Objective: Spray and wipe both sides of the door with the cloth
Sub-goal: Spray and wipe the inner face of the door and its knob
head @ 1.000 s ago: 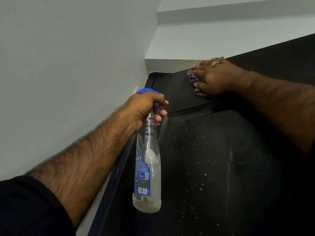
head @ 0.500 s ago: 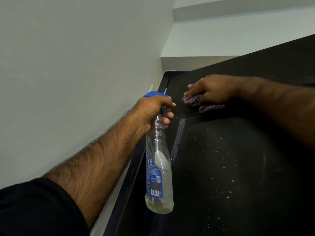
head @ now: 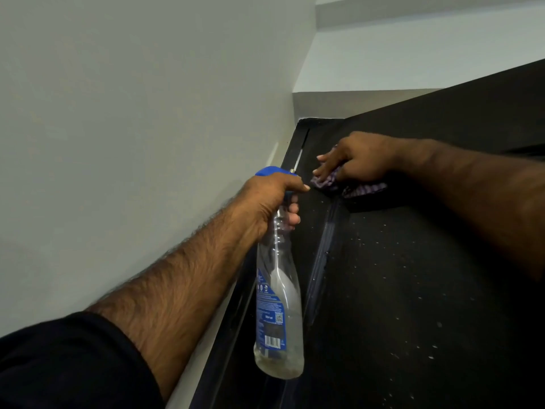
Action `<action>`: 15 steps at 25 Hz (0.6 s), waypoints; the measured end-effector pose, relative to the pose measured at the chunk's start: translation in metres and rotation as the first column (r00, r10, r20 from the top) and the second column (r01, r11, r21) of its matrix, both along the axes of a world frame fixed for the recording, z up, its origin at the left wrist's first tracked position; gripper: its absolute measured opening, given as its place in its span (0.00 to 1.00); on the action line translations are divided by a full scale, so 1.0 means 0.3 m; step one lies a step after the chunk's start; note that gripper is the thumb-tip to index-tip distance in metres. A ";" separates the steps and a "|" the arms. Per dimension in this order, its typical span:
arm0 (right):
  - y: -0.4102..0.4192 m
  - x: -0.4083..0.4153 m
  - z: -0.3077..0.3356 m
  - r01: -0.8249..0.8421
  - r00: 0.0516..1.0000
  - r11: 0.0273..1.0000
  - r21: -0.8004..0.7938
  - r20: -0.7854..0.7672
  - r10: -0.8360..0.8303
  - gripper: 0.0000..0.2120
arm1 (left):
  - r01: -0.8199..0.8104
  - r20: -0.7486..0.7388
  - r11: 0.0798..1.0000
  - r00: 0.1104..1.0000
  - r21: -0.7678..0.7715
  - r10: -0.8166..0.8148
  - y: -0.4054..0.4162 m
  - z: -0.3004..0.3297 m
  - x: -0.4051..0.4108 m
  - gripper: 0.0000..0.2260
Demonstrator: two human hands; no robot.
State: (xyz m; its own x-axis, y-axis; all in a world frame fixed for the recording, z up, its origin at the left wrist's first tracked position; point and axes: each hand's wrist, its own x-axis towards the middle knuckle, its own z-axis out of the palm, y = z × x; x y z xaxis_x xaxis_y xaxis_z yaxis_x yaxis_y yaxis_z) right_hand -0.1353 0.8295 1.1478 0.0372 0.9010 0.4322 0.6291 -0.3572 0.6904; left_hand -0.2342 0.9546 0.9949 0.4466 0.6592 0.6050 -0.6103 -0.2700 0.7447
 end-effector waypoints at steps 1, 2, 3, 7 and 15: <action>0.005 0.009 0.026 -0.001 1.000 0.997 0.073 0.010 0.000 0.21 | 0.013 0.007 1.000 1.000 -0.002 -0.013 0.005 0.001 -0.005 0.08; 0.034 0.023 0.060 0.019 0.997 0.986 0.167 0.073 -0.031 0.23 | 0.022 0.015 1.000 1.000 -0.003 -0.022 0.009 0.008 -0.009 0.07; 0.077 0.023 0.079 0.060 0.983 0.967 0.249 0.152 -0.101 0.25 | 0.027 0.022 1.000 0.999 -0.007 -0.027 0.012 0.015 -0.014 0.07; 0.292 0.026 0.053 0.177 0.933 0.920 0.349 0.237 -0.270 0.34 | 0.003 0.016 1.000 1.000 -0.030 -0.002 0.022 0.012 -0.028 0.05; 0.295 0.020 0.049 0.147 0.933 0.943 0.300 0.273 -0.233 0.31 | -0.018 -0.003 0.999 1.000 -0.034 0.018 0.036 -0.060 -0.017 0.05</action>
